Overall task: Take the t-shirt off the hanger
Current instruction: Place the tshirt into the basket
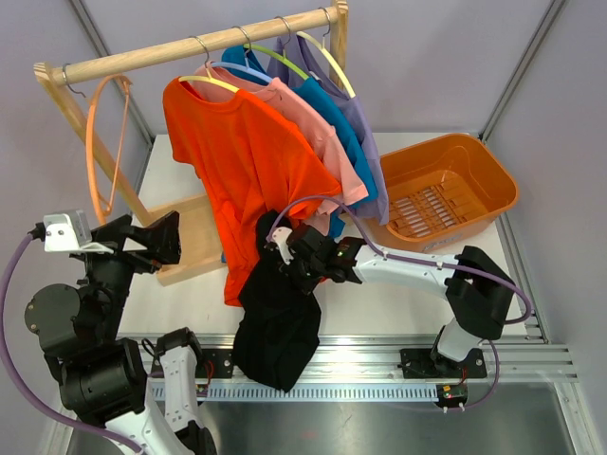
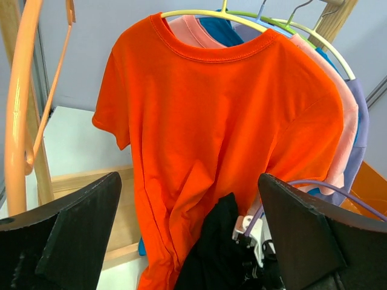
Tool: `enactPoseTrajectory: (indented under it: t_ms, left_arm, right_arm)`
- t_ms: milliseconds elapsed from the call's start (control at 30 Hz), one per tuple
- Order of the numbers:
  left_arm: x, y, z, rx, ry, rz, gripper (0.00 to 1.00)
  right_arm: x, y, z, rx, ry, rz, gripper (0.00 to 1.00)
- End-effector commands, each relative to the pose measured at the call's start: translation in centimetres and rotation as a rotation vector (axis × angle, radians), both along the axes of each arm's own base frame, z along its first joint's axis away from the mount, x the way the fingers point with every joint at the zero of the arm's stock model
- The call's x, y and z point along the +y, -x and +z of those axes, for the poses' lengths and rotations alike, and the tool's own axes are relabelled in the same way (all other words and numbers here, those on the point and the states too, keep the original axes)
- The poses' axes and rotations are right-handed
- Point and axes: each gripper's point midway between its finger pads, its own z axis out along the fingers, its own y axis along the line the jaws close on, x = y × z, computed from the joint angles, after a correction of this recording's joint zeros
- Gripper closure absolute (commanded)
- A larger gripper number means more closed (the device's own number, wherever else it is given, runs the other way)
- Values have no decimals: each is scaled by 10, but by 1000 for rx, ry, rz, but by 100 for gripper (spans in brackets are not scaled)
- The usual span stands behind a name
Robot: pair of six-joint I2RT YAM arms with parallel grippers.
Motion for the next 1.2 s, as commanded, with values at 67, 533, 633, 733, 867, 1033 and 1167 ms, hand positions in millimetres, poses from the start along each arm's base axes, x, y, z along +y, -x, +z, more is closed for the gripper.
enactPoseTrajectory:
  t_ms: [67, 533, 633, 733, 867, 1033, 1167]
  left_arm:
    - [-5, -6, 4, -28, 15, -35, 1]
    - [-16, -12, 11, -47, 23, -120, 1]
    - [-14, -17, 10, -42, 36, -125, 1]
    - [-7, -26, 7, -33, 46, -107, 1]
    - [0, -37, 14, -57, 57, -91, 1]
    - [3, -48, 28, -86, 75, -102, 1]
    - [2, -51, 34, -103, 82, -119, 1]
  right_arm:
    - [10, 41, 40, 26, -73, 361, 100]
    - [-68, 61, 284, -443, -464, 785, 100]
    - [-77, 35, 347, -559, -535, 676, 100]
    - [-82, 21, 405, -634, -593, 574, 100]
    - [-99, -10, 476, -818, -613, 381, 100]
    - [-154, -51, 560, -1148, -615, 51, 100]
    - [-191, -73, 590, -1292, -587, -133, 100]
